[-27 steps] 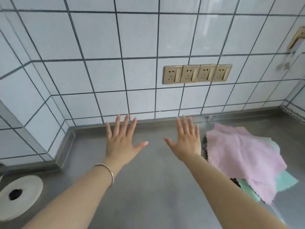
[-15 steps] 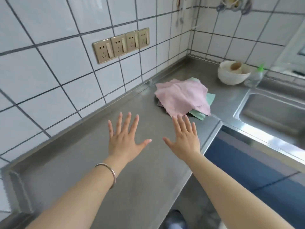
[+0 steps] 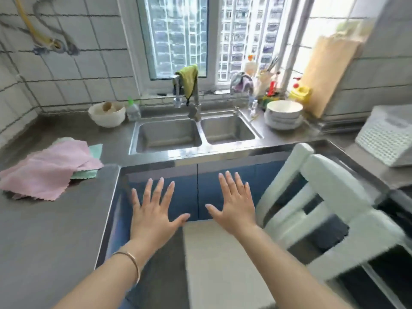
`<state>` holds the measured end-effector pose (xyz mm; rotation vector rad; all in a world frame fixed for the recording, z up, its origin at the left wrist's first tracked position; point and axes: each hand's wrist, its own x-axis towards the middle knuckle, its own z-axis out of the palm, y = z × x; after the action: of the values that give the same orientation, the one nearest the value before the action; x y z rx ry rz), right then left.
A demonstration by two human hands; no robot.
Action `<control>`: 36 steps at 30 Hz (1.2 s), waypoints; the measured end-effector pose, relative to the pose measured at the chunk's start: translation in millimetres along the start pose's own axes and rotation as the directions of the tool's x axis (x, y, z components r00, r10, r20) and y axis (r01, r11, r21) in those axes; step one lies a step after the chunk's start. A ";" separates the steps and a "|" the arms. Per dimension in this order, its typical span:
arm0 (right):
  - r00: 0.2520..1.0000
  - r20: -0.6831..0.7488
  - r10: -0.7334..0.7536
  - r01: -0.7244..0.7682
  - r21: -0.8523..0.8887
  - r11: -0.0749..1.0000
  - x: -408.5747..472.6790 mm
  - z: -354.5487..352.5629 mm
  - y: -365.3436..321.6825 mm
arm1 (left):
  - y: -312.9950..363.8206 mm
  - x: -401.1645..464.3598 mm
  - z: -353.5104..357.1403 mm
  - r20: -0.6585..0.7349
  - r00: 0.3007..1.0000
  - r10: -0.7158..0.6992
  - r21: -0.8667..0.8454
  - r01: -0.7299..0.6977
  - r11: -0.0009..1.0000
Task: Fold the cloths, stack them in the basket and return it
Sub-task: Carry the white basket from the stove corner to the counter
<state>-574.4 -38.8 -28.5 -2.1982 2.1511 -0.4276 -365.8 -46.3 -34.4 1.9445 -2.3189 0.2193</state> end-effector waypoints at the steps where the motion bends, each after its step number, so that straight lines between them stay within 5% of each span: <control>1: 0.999 -0.017 0.044 -0.044 0.011 0.999 -14.7 -11.2 26.4 | 29.9 0.7 -4.5 0.002 0.999 0.050 -0.010 -0.050 0.999; 10: 0.931 -0.119 0.345 -0.351 -0.029 0.936 -155.6 -124.2 264.0 | 328.5 -26.0 -46.4 -0.092 0.910 0.405 -0.115 -0.414 0.903; 16: 0.881 -0.124 0.457 -0.462 -0.014 0.887 -186.9 -162.2 378.4 | 469.6 -12.1 -72.4 -0.156 0.836 0.525 -0.069 -0.540 0.839; 36: 0.816 -0.157 0.557 -0.542 0.126 0.831 -14.2 -264.6 733.0 | 806.9 250.0 -90.6 -0.163 0.855 0.492 -0.121 -0.512 0.850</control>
<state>-1347.7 -10.4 64.8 -1.4296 2.6709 -0.6784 -1205.0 -134.7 64.9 1.1775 -2.6178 0.1811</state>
